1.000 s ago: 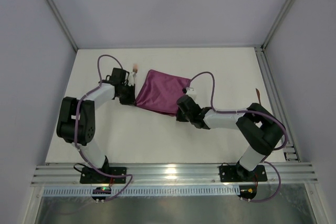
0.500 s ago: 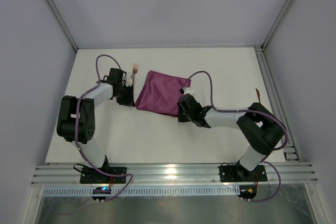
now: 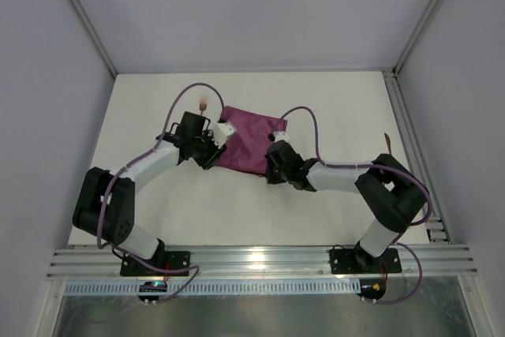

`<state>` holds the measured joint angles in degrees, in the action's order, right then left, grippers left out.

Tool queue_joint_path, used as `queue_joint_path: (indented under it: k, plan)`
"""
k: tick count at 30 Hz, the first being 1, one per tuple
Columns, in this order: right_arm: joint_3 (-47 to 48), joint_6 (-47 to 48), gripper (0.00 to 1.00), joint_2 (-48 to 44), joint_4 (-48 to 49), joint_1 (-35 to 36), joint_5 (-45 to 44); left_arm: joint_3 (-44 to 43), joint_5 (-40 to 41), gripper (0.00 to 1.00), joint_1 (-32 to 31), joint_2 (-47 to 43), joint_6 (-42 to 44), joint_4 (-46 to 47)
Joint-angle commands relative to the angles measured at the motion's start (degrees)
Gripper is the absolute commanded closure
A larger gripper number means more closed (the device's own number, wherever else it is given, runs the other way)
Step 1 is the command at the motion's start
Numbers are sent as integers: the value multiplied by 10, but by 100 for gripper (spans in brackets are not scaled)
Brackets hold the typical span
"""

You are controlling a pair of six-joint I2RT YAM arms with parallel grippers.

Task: Fold the napkin into a case and place the utensils inside
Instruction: Smooth out the lower triangle-folded napkin at the center of the board.

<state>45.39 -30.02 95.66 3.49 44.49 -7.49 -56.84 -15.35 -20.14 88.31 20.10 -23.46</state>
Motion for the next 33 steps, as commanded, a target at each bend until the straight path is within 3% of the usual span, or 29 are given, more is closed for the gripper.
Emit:
queue_joint_path:
  k: [1,9,16,33]
  plan:
    - [13,6,97,9,-3,0,7,47,-13,62,-14,-19,162,55]
    - [15,1,97,16,-1,0,13,18,-25,59,-17,42,270,6]
    - [15,2,97,15,-1,0,12,16,9,64,-17,60,258,45]
    - [9,7,97,8,-6,0,5,3,63,100,-17,82,253,52]
